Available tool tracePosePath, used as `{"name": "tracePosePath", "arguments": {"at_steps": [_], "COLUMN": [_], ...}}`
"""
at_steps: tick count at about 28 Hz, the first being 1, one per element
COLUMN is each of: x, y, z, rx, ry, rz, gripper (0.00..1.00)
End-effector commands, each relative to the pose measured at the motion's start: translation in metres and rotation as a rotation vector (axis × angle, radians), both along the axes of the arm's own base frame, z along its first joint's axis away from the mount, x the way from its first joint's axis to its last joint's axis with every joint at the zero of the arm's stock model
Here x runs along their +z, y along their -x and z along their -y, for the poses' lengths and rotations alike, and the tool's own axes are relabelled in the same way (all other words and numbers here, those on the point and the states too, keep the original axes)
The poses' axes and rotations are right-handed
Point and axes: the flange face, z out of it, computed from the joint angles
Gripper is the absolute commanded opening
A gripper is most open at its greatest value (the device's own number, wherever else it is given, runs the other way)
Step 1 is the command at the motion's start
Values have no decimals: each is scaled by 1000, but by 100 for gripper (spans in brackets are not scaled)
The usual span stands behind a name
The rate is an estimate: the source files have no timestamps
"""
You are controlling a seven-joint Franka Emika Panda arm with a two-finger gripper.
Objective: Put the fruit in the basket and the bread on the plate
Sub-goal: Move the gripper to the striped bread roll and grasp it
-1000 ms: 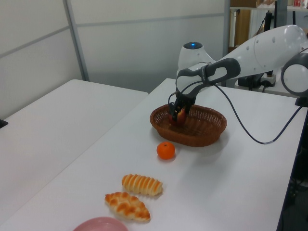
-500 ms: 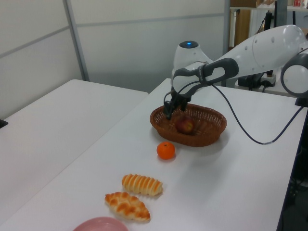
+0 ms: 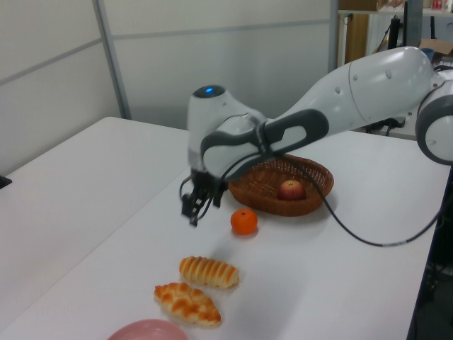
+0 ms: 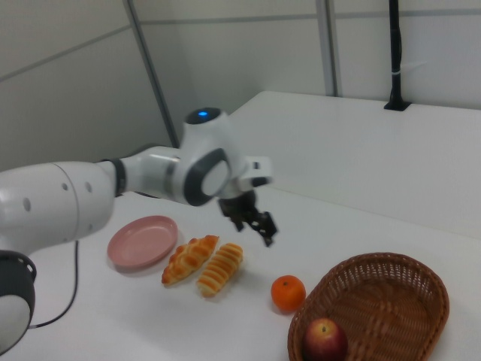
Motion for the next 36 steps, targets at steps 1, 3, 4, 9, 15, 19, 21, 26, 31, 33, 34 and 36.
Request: {"name": "tracePosePath", "arguments": {"at_steps": [1,3,4,9,15,19,21,26,31,33,34,36], "x": [-8,-20,-23,-37,-61,-79,-83,-84,-83,-80,-77,-70], "y": [8,12,14,25,27,27,27,26,25,25,25,24], "z": [-19,-32,-37,-65,-68,-68,-67,-64,-64,-65,-66,-65], "rx": [-13,3,8,22,17,39,44,39,29,27,25,19], "ry": [16,21,22,45,77,111,120,120,112,109,105,103], "rz": [-35,-56,-62,-85,-115,-133,-135,-136,-134,-130,-126,-116], "gripper": [100,100,100,100,100,85,73,25,5,5,4,4]}}
